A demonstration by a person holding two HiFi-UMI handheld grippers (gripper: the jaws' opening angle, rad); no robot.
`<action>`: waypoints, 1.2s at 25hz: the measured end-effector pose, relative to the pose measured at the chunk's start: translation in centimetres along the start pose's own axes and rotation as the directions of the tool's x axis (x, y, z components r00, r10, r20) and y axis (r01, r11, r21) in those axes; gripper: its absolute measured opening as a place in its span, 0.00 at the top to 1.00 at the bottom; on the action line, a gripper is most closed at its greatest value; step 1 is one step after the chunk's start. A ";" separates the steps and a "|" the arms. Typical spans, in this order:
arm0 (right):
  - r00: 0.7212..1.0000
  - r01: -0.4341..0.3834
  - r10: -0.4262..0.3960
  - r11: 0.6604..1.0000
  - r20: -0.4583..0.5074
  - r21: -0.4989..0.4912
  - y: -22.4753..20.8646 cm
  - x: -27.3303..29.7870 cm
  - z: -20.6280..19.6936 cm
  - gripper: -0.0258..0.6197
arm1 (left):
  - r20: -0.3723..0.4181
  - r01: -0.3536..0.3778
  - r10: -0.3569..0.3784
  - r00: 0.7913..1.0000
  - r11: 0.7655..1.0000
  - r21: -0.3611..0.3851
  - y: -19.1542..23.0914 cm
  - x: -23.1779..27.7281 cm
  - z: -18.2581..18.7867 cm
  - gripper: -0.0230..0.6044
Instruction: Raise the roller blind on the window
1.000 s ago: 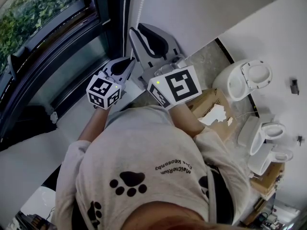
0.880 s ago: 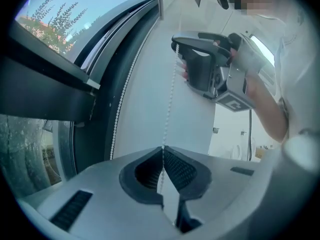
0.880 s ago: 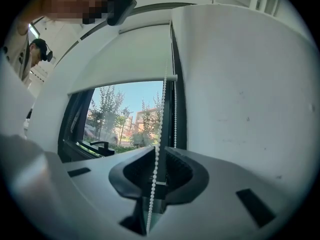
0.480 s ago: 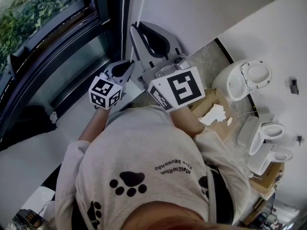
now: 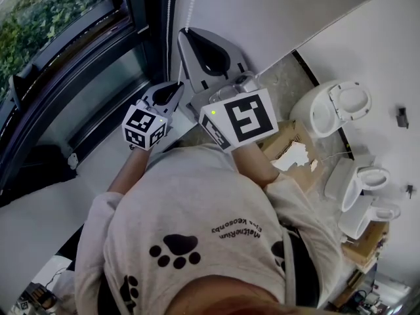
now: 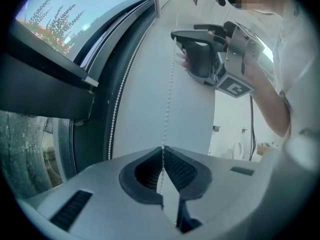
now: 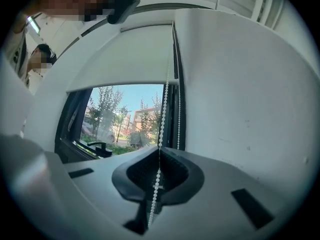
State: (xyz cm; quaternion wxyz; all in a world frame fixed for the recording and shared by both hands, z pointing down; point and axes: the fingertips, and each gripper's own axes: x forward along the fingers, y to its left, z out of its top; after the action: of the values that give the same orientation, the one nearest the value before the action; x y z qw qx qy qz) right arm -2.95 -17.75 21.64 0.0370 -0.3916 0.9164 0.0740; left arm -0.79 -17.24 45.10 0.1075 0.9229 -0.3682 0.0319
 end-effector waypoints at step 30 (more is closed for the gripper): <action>0.995 0.005 0.001 0.998 -0.097 0.055 -0.2 -0.6 -3.6 0.95 | 0.112 0.007 -0.010 0.994 1.000 0.025 -0.8 -2.4 6.5 0.86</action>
State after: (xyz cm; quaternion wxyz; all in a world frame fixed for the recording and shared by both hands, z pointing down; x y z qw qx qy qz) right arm -2.37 -18.04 25.24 0.0034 -0.3945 0.9184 0.0298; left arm -2.09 -16.52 38.30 0.0751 0.9261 -0.3695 -0.0159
